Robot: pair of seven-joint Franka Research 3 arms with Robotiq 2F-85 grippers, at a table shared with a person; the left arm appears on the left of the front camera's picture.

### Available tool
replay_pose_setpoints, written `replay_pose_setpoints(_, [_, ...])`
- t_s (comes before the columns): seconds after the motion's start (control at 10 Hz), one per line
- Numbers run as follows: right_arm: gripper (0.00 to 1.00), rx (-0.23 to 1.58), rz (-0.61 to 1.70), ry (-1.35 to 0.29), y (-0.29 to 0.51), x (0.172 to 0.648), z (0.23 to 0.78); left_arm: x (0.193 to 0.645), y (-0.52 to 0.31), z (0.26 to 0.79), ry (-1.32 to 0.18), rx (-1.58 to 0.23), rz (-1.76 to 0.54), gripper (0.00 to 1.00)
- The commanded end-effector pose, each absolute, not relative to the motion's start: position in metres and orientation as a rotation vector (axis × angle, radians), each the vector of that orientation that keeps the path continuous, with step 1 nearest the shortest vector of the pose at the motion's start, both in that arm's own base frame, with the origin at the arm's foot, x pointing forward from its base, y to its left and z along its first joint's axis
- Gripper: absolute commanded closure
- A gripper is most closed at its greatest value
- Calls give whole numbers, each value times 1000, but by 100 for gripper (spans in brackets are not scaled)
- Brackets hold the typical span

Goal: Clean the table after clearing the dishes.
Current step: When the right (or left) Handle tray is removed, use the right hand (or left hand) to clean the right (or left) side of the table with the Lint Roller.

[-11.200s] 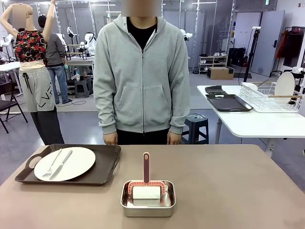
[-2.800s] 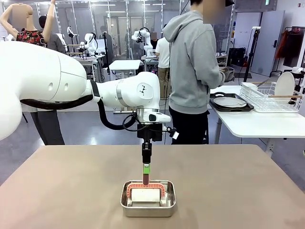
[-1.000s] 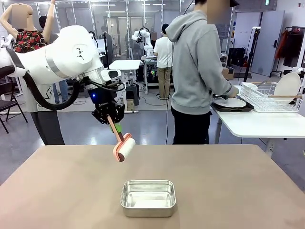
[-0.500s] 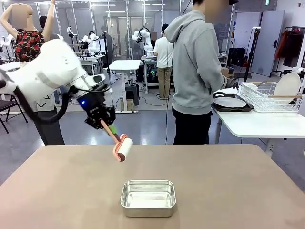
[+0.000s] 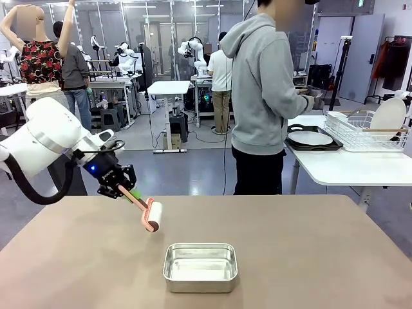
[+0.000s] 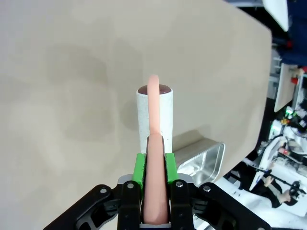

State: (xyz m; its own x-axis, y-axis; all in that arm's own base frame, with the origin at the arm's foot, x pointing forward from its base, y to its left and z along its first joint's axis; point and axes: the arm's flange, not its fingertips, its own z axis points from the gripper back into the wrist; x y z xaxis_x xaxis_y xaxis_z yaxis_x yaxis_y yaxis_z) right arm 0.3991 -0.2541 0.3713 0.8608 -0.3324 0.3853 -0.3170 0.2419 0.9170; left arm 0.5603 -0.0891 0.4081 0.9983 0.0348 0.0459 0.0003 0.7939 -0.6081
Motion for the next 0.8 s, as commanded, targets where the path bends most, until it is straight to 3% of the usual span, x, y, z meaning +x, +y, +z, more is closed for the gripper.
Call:
replay_pose_setpoints(0.0, [0, 1346, -5, -576, -253, 398, 375, 569, -90, 392, -86, -702, 40, 80])
replay_pose_setpoints(0.7, [0, 1346, -5, -576, -253, 398, 375, 569, -51, 343, -13, -702, -17, 80])
